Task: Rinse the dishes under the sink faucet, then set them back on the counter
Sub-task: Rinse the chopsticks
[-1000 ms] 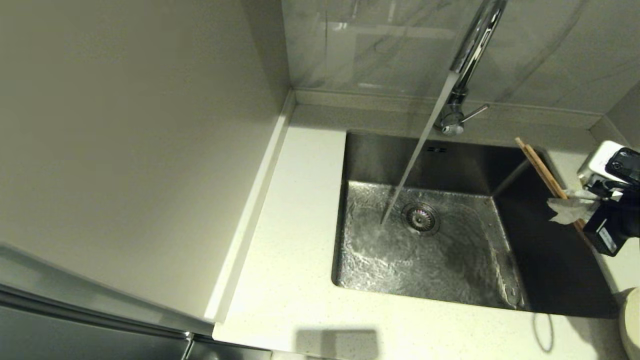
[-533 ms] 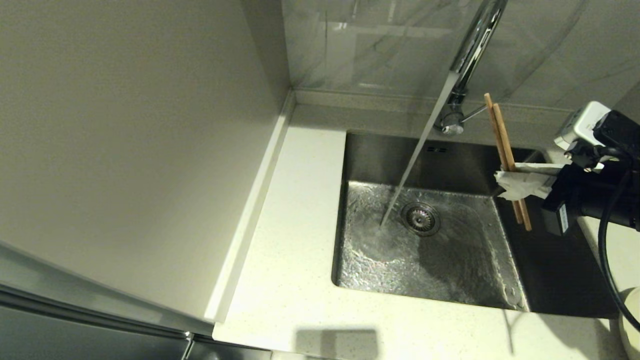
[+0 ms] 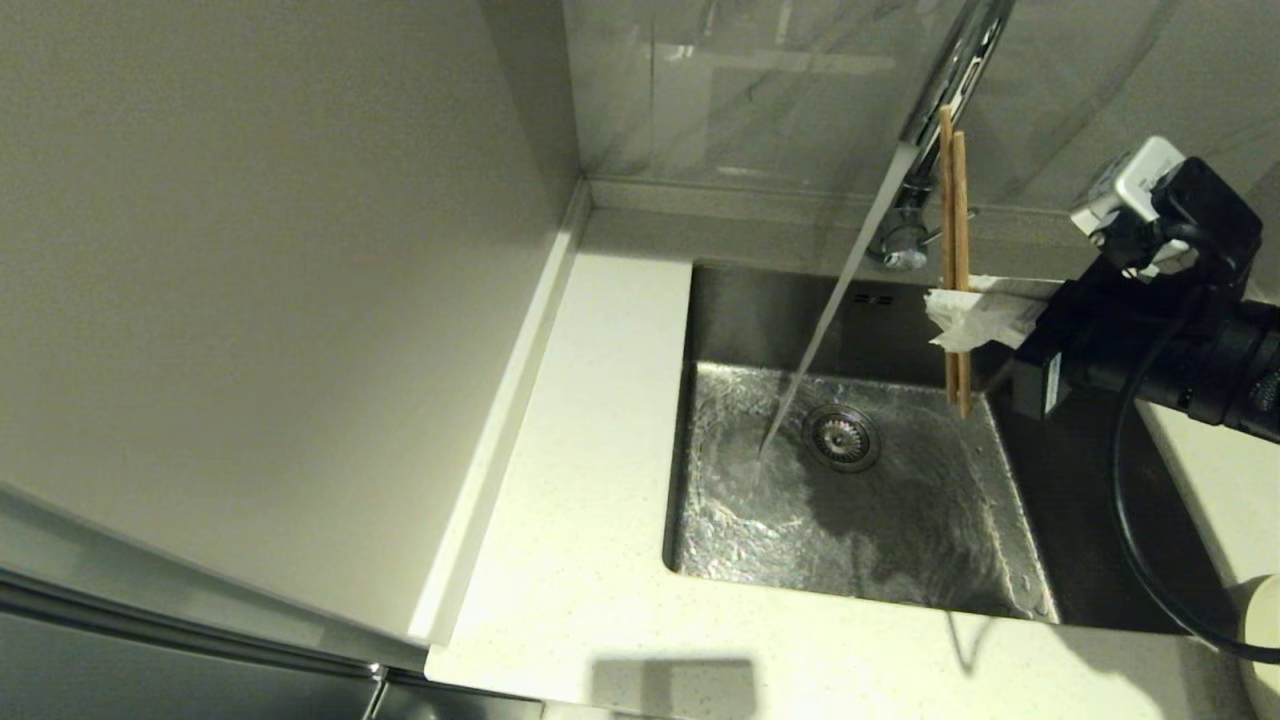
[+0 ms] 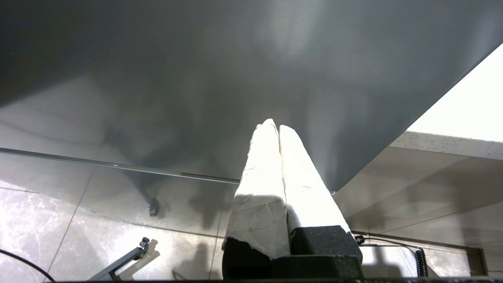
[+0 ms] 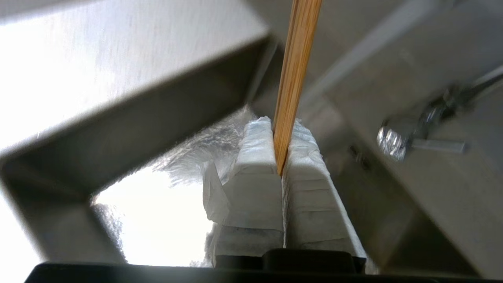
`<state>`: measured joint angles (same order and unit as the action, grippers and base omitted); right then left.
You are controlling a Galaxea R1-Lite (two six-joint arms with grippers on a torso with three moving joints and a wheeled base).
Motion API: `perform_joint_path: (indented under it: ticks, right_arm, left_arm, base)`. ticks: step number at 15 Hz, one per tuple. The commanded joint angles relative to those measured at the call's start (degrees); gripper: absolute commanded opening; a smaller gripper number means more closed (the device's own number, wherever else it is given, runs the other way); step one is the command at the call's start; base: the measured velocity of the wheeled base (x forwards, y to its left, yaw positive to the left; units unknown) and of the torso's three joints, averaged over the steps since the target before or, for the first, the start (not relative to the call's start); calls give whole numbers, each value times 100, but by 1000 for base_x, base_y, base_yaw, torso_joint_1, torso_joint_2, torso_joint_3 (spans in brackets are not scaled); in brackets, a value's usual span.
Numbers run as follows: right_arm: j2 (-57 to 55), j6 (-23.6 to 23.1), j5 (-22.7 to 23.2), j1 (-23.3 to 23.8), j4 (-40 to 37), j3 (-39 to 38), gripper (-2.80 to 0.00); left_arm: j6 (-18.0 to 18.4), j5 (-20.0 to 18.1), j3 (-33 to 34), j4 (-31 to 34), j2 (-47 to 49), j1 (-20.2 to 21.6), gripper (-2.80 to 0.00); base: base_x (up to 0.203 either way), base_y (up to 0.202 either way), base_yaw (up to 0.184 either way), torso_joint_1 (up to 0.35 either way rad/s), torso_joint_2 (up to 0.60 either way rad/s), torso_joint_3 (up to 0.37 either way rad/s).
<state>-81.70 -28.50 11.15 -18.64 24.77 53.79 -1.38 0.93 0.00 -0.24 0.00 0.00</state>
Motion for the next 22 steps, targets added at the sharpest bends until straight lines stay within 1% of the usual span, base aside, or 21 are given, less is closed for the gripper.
perform_joint_path:
  ticks: [1,3,5,8,12,18,22]
  right_arm:
    - [-304,109,10,-101,393,49,-280]
    - [-485,704,3,-251,756,103,-280]
    - [-704,884,-5,-271,1077,332,-280]
    - [-1070,913,-8,-272,1647,595,-280]
    - [-1469,948,-16,-271,2304,761,-280]
    - [-1762,960,-27,-263,2389,1095,-280]
    - [-2071,966,-190,-253,2705,1274,-280]
  left_arm:
    - [-3,4,0,-2,-9,0,-280]
    - [-3,4,0,-2,-9,0,-280]
    - [-3,4,0,-2,-9,0,-280]
    - [-3,4,0,-2,-9,0,-280]
    - [-3,4,0,-2,-9,0,-280]
    - [-3,4,0,-2,-9,0,-280]
    - [-3,4,0,-2,-9,0,-280]
  base:
    - [0,0,0,0,0,0]
    - [0,0,0,0,0,0]
    - [0,0,0,0,0,0]
    - [0,0,0,0,0,0]
    - [0,0,0,0,0,0]
    - [0,0,0,0,0,0]
    - [0,0,0,0,0,0]
